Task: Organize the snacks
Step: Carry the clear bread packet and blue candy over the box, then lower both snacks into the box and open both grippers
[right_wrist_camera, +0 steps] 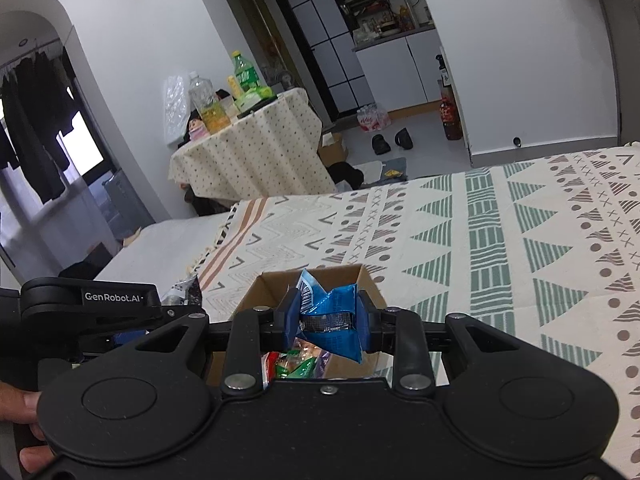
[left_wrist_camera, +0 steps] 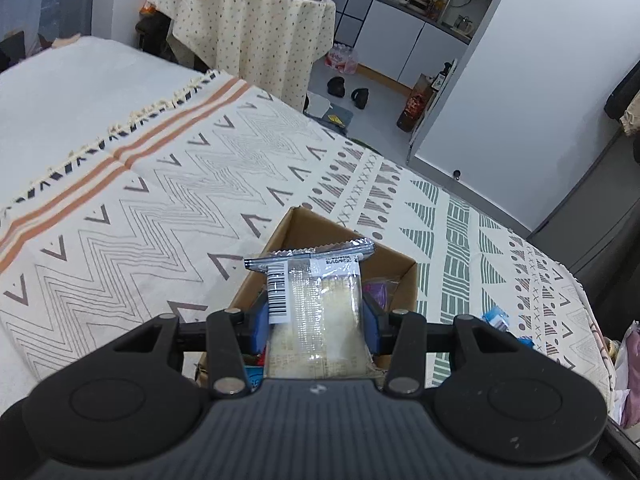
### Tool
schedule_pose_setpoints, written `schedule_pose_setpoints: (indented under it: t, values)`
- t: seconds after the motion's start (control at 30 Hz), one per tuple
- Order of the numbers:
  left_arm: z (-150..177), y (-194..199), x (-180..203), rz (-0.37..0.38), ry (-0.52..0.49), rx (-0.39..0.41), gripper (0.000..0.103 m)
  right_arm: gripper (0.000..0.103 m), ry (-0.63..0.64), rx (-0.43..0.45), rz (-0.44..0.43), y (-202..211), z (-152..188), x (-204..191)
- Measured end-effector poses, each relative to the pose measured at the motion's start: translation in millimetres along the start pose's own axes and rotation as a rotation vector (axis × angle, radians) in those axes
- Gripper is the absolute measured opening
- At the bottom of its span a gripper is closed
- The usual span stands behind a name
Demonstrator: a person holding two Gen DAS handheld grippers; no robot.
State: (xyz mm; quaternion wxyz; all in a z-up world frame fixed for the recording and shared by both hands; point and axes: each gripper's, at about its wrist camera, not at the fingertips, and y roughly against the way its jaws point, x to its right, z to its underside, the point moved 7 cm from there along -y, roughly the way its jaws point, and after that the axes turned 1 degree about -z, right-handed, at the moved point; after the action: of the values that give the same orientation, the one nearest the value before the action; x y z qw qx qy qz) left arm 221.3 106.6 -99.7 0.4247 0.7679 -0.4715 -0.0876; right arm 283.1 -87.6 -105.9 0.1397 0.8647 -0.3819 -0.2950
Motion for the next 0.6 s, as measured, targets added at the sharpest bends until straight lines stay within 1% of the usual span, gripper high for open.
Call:
schedule_pose_setpoints:
  t: [0.13, 0.27, 0.37, 0.5, 0.57, 0.6]
  values:
    - [2.5, -11.2, -6.2, 0.011, 0.014, -0.031, 0.045, 0.029, -0.027, -0.022, -0.030, -9.8, 2.6, -6.3]
    - [5.1, -22.2, -12.5, 0.017, 0.024, -0.080, 0.045, 0.029, -0.015, -0.035, -0.018, -19.2, 3.9, -12.2]
    - [1.4, -23.8, -17.4, 0.021, 0.033, -0.082, 0.049, 0.029, -0.018, -0.035, -0.015, -23.1, 3.4, -13.3]
    - [-1.8, -21.3, -26.2, 0.019, 0.060, -0.079, 0.052, 0.029, -0.020, -0.044, -0.015, -28.7, 5.4, -17.0]
    - [-2.7, -19.4, -29.0, 0.017, 0.067, -0.079, 0.055, 0.029, -0.013, -0.047, -0.037, -29.6, 6.0, -22.0]
    - [-2.5, -18.3, -29.7, 0.017, 0.067, -0.080, 0.057, 0.030, -0.008, -0.052, -0.061, -29.6, 6.6, -25.6]
